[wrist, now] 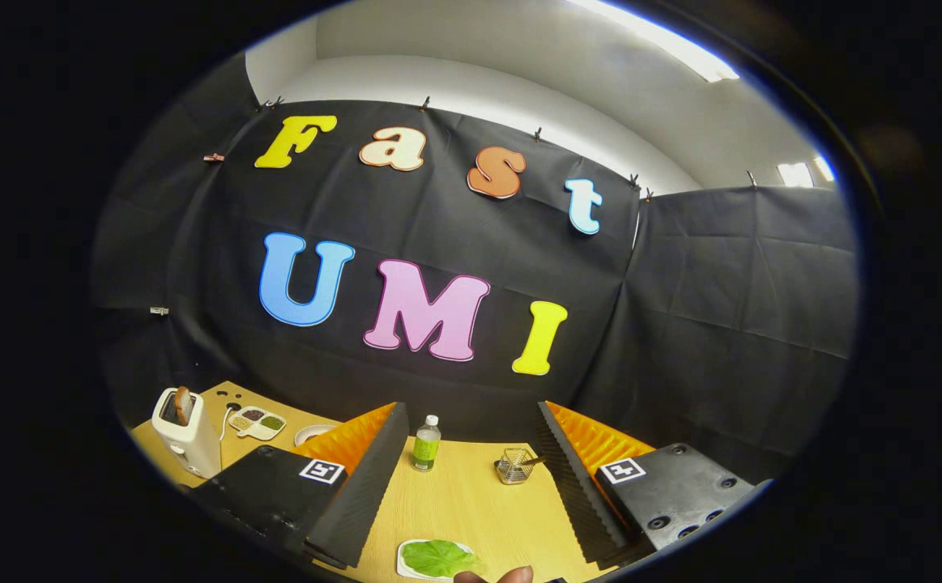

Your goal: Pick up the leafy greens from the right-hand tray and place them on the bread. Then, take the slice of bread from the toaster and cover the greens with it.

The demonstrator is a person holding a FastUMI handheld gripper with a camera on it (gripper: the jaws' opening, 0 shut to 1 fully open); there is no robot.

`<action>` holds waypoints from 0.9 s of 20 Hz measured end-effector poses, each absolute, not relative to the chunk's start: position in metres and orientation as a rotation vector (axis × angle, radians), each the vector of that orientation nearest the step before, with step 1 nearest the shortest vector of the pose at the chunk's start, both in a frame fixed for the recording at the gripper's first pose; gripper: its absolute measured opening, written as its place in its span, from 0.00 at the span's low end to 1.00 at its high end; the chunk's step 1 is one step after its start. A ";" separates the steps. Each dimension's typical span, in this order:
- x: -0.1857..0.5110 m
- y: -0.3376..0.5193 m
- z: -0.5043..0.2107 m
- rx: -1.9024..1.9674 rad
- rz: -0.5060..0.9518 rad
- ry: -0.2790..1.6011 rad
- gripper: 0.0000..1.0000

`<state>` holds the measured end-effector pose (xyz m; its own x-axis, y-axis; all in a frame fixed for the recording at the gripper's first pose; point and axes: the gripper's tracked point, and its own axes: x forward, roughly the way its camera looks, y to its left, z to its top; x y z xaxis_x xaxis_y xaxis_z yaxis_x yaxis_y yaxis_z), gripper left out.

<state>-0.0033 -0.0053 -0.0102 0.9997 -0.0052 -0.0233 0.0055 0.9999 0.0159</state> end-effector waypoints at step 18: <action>-0.001 0.022 -0.206 0.029 0.232 0.534 0.98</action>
